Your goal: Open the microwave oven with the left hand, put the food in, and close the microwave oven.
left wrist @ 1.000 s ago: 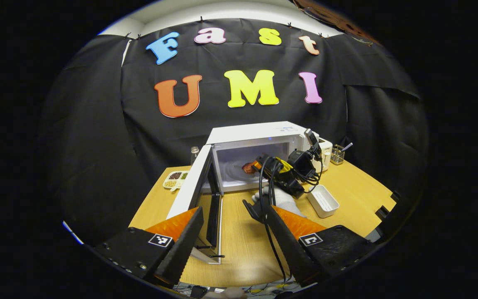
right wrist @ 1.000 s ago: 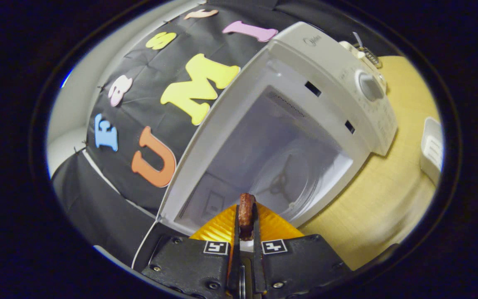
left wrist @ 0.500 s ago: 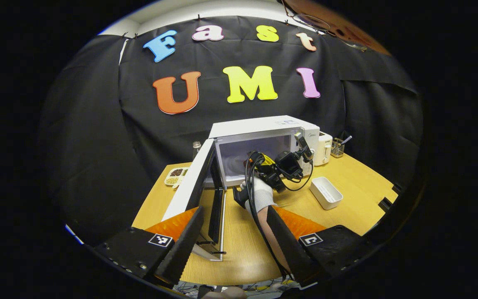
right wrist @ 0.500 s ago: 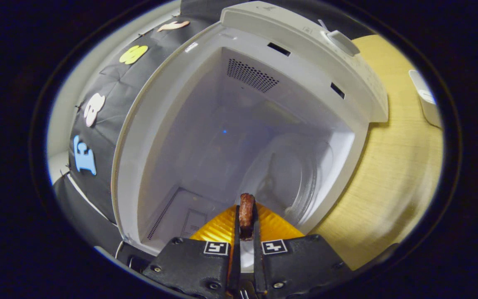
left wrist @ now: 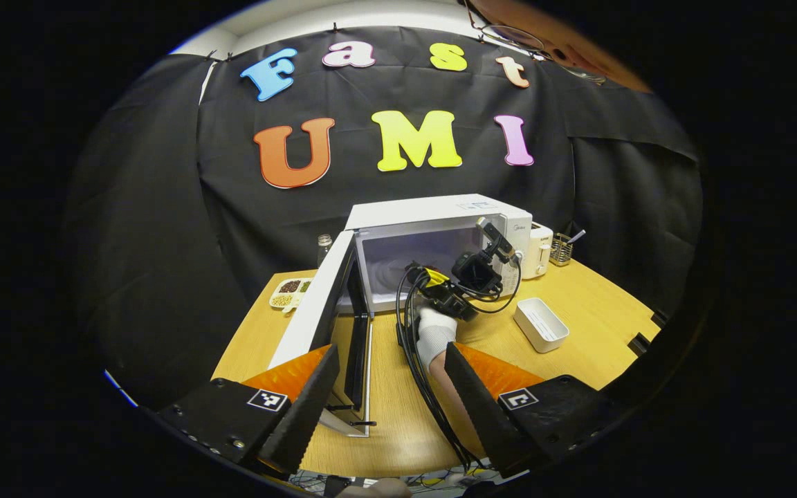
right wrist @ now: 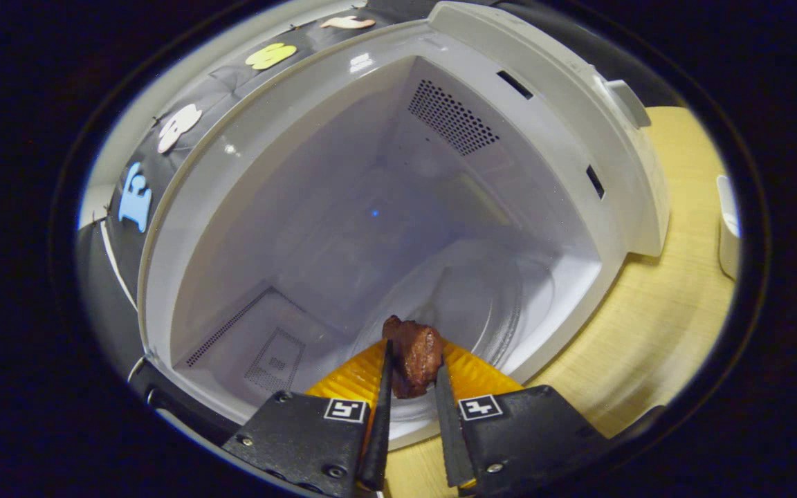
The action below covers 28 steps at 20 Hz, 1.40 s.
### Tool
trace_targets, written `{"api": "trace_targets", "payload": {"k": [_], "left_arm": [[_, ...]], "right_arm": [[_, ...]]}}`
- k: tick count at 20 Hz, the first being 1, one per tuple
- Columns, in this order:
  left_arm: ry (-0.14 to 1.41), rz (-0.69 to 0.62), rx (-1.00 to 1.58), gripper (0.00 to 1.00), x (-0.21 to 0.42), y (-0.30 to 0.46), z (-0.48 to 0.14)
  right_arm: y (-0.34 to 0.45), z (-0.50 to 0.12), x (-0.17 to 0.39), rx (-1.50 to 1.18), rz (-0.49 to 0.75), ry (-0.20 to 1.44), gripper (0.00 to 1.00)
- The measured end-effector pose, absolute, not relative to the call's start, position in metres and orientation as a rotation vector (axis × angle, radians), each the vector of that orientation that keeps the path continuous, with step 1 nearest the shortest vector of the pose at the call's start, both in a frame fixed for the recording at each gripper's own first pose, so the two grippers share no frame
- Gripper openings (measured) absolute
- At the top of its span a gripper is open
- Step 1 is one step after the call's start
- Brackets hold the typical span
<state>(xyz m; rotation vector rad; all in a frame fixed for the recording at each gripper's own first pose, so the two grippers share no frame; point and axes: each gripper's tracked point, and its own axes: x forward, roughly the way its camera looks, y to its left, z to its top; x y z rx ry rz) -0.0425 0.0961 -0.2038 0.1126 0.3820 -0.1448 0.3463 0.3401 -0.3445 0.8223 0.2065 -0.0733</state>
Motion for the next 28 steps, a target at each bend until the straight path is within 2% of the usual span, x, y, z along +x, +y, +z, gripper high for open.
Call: {"api": "trace_targets", "payload": {"k": [2,3,4,5,8,9,10,11,17,18,20,21,22,23,28], "left_arm": [[0.378,-0.151,0.114,0.95,-0.043,0.093,-0.203],[0.375,-0.152,0.114,0.95,-0.042,0.092,-0.202],[0.373,-0.154,0.115,0.95,-0.042,0.091,-0.201],[0.371,-0.155,0.115,0.95,-0.041,0.090,-0.201],[0.368,-0.154,0.105,0.95,-0.041,0.088,-0.198],[0.364,-0.160,0.096,0.95,-0.040,0.085,-0.197],[0.355,-0.160,0.093,0.95,-0.039,0.083,-0.194],[0.346,-0.163,0.091,0.95,-0.038,0.081,-0.191],[0.278,-0.151,0.062,0.95,-0.033,0.087,-0.159],[0.264,-0.143,0.061,0.95,-0.032,0.091,-0.152],[0.245,-0.117,0.058,0.95,-0.034,0.104,-0.140],[0.234,-0.103,0.059,0.95,-0.035,0.112,-0.135],[0.232,-0.085,0.061,0.95,-0.037,0.120,-0.133],[0.232,-0.066,0.068,0.95,-0.039,0.131,-0.132],[0.223,0.044,0.116,0.95,-0.044,0.189,-0.133]], "right_arm": [[0.333,-0.341,0.347,0.721,-0.085,0.202,0.48],[0.332,-0.338,0.346,0.665,-0.079,0.196,0.63],[0.330,-0.335,0.346,0.622,-0.077,0.192,0.55],[0.327,-0.332,0.344,0.595,-0.080,0.182,0.78],[0.319,-0.326,0.341,0.569,-0.064,0.169,0.89],[0.315,-0.325,0.339,0.548,-0.060,0.175,0.90],[0.313,-0.323,0.335,0.531,-0.053,0.188,0.78],[0.309,-0.318,0.332,0.520,-0.046,0.188,0.92],[0.270,-0.280,0.275,0.413,-0.002,0.220,0.93],[0.259,-0.271,0.261,0.391,0.002,0.227,0.82],[0.233,-0.255,0.232,0.353,0.004,0.247,0.84],[0.221,-0.245,0.218,0.338,0.010,0.250,0.97],[0.205,-0.239,0.206,0.309,0.007,0.256,0.88],[0.190,-0.233,0.194,0.276,0.005,0.259,1.00],[0.124,-0.200,0.140,0.172,-0.023,0.255,1.00]]}}
